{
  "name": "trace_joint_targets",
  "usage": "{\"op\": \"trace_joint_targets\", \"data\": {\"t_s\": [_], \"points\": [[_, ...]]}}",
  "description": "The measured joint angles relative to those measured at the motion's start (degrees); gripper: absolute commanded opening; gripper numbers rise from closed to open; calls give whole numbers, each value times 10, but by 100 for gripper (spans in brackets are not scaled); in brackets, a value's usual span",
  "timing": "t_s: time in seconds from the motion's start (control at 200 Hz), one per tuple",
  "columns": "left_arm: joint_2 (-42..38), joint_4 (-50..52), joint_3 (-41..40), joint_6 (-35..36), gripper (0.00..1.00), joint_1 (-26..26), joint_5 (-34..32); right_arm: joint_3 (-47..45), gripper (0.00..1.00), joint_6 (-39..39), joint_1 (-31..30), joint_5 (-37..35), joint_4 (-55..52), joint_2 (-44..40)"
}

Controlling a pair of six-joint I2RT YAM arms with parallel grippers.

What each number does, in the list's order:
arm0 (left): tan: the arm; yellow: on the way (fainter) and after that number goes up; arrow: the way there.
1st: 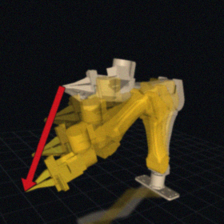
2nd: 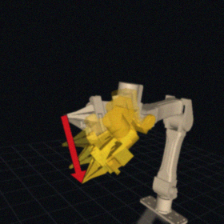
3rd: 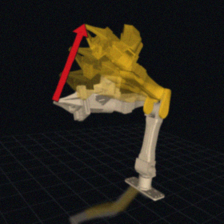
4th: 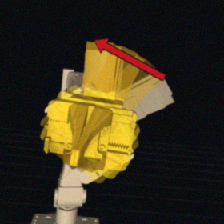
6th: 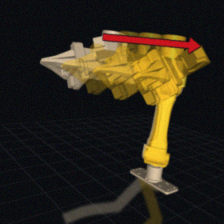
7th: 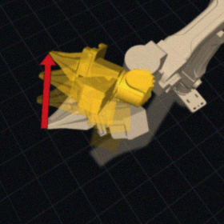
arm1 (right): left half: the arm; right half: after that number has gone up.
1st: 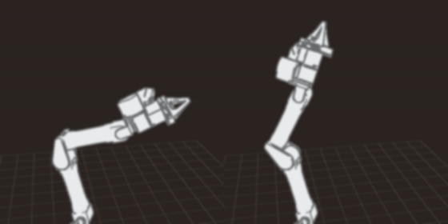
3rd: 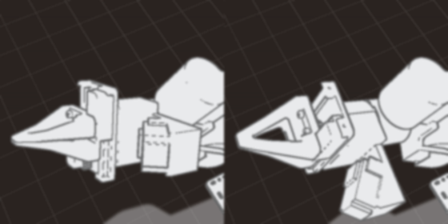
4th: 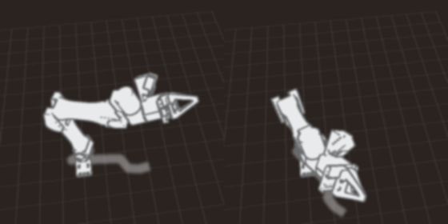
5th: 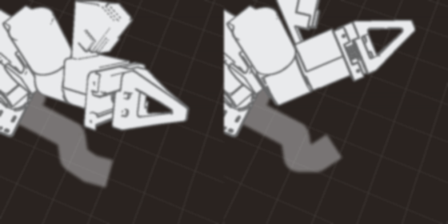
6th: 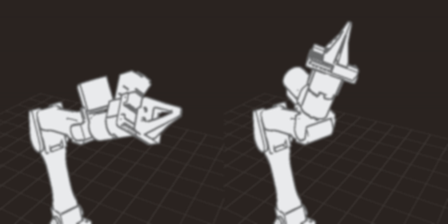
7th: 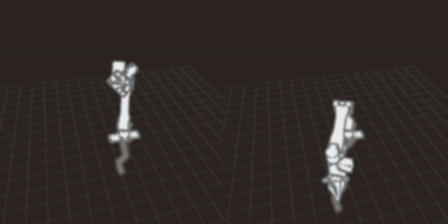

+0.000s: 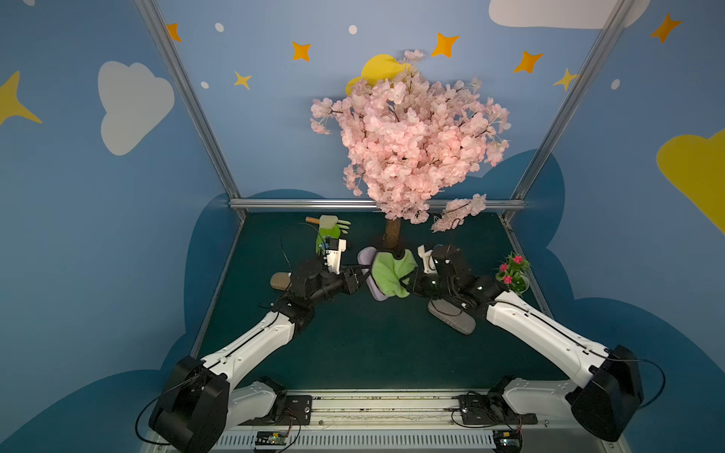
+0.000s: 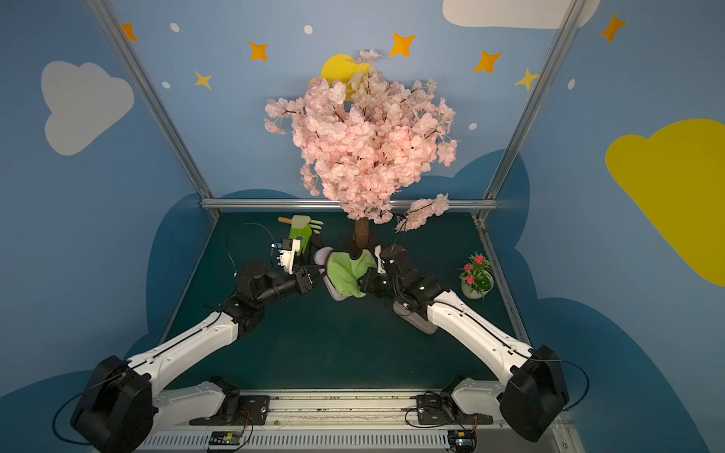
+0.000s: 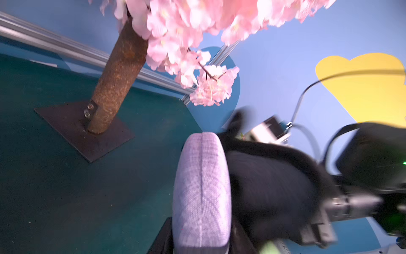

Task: Wipe the eyeglass case
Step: Wipe the dirt from the eyeglass case.

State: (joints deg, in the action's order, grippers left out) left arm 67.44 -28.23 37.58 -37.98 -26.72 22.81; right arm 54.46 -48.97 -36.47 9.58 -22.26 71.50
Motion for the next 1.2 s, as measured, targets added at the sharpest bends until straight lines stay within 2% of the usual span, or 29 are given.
{"op": "trace_joint_targets", "data": {"t_s": [0.09, 0.19, 0.315, 0.435, 0.641, 0.841, 0.981, 1.096, 1.196], "points": [[-24, -16, -1, 0, 3, 6, -3, 4, 0, 11, 19, -37, -87, -11], [-39, -30, -4, 0, 3, 6, -6, 104, 0, 46, -24, -78, -157, -12], [-23, -36, -5, -7, 3, 3, -6, 239, 0, 87, -99, -95, -137, -7], [-5, -36, -5, -12, 3, -9, -10, 289, 0, 89, -140, -55, -73, 27], [-2, -21, -9, -15, 3, -16, -28, 257, 0, 53, -152, 17, 16, 115], [15, -1, -14, -42, 3, -7, -40, 108, 0, -29, -86, 92, 112, 77], [15, -9, -14, -73, 3, 18, -54, 33, 0, -58, -32, 106, 81, 51], [14, -21, -8, -97, 3, 23, -63, 46, 0, -35, -17, 79, 9, 28], [14, 13, 12, -120, 3, 23, -75, 127, 0, 5, -44, 70, -26, 20]]}}
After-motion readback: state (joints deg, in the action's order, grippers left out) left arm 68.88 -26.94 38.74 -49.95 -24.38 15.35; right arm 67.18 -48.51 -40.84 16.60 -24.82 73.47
